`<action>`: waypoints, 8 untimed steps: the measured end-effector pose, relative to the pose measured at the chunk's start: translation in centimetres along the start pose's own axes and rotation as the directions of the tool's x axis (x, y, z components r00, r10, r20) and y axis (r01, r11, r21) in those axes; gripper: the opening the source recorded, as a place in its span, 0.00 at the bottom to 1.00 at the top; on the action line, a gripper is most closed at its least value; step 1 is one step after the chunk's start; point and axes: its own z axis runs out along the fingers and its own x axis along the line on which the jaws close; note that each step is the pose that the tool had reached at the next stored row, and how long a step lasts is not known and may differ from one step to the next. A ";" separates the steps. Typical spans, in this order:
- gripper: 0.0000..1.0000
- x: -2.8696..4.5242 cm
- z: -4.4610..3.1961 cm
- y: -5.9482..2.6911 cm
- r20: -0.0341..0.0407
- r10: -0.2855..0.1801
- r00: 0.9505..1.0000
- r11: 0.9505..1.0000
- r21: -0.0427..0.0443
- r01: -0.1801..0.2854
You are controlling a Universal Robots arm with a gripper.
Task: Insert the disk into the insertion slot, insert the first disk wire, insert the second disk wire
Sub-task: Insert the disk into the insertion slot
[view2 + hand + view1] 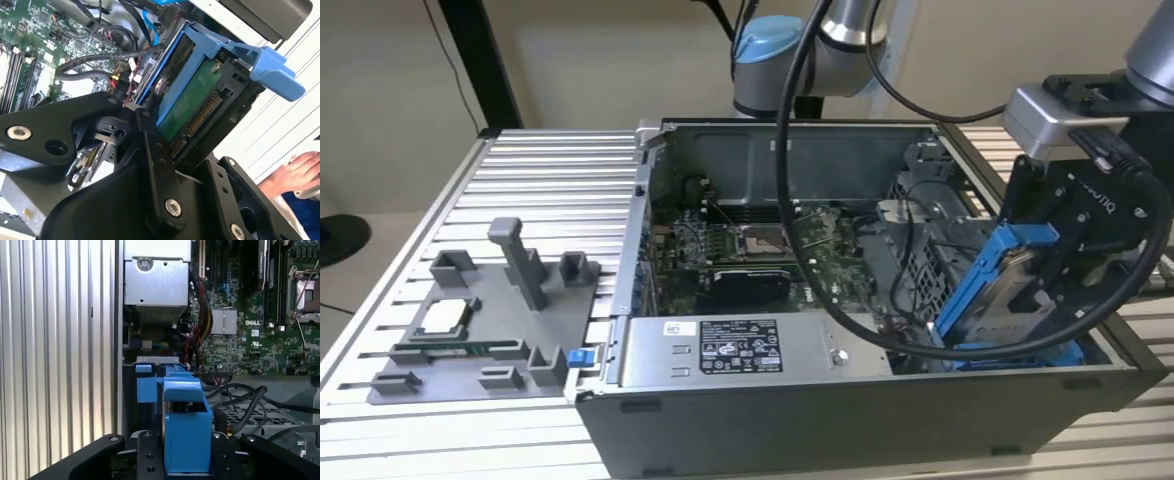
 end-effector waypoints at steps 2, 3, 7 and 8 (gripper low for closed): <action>0.00 0.02 0.30 -0.01 0.000 0.000 1.000 1.000 0.000 0.000; 0.00 0.02 0.39 -0.02 0.000 0.000 1.000 1.000 0.000 0.000; 0.00 0.03 0.54 -0.02 0.000 0.000 1.000 1.000 0.000 0.000; 0.00 0.03 0.55 -0.03 0.000 0.000 1.000 1.000 0.001 0.000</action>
